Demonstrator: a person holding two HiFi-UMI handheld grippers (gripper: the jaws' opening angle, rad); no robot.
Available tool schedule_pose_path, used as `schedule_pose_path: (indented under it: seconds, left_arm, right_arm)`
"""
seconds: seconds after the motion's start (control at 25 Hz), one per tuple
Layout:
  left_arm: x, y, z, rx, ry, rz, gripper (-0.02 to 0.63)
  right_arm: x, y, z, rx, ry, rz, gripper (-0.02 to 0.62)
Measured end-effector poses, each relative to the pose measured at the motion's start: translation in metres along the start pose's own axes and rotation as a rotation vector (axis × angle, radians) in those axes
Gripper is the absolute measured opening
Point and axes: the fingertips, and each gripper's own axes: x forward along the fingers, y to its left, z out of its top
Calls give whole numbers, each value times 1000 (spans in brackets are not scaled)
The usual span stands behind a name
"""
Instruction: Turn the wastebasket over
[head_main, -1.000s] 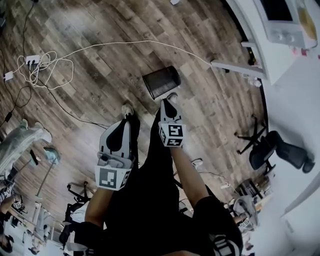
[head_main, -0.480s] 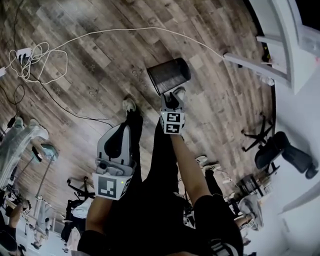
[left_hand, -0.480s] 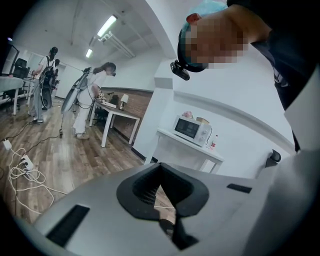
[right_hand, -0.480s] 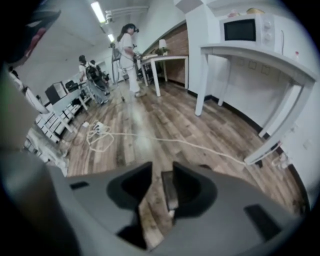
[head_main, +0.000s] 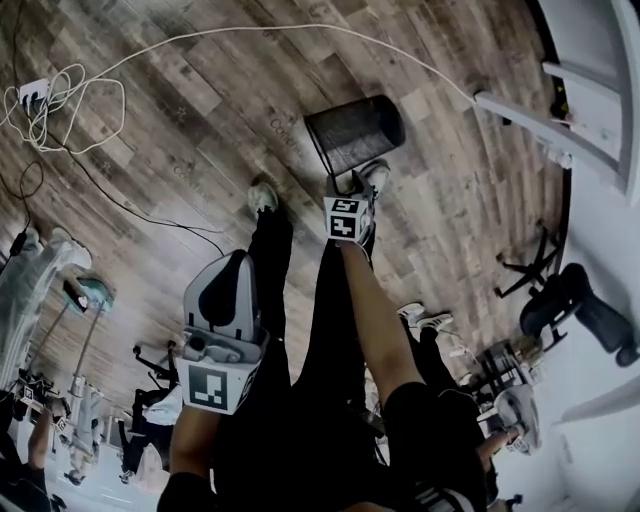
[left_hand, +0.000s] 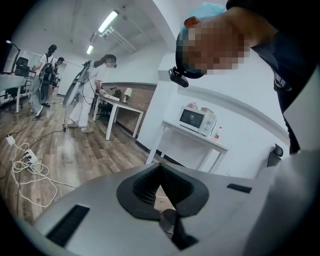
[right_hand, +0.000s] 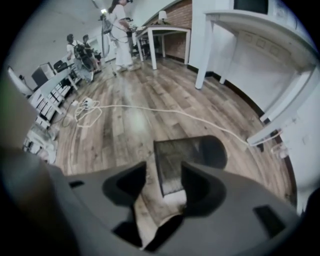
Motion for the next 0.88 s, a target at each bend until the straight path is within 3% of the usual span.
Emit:
schedule_pose_path:
  seconds: [0.32, 0.76, 0.84, 0.88]
  left_arm:
    - [12, 10, -25, -57, 20, 2, 34]
    - [16, 25, -31, -49, 30, 20, 34]
    - [16, 27, -30, -52, 30, 24, 34]
    - [16, 27, -30, -53, 30, 26, 34]
  right_arm:
    - [62, -9, -35, -2, 110, -48, 251]
    - [96, -15, -67, 35, 241, -85, 261]
    - [96, -13, -68, 26, 252, -74, 223]
    - [95, -11, -68, 14, 254, -75, 157]
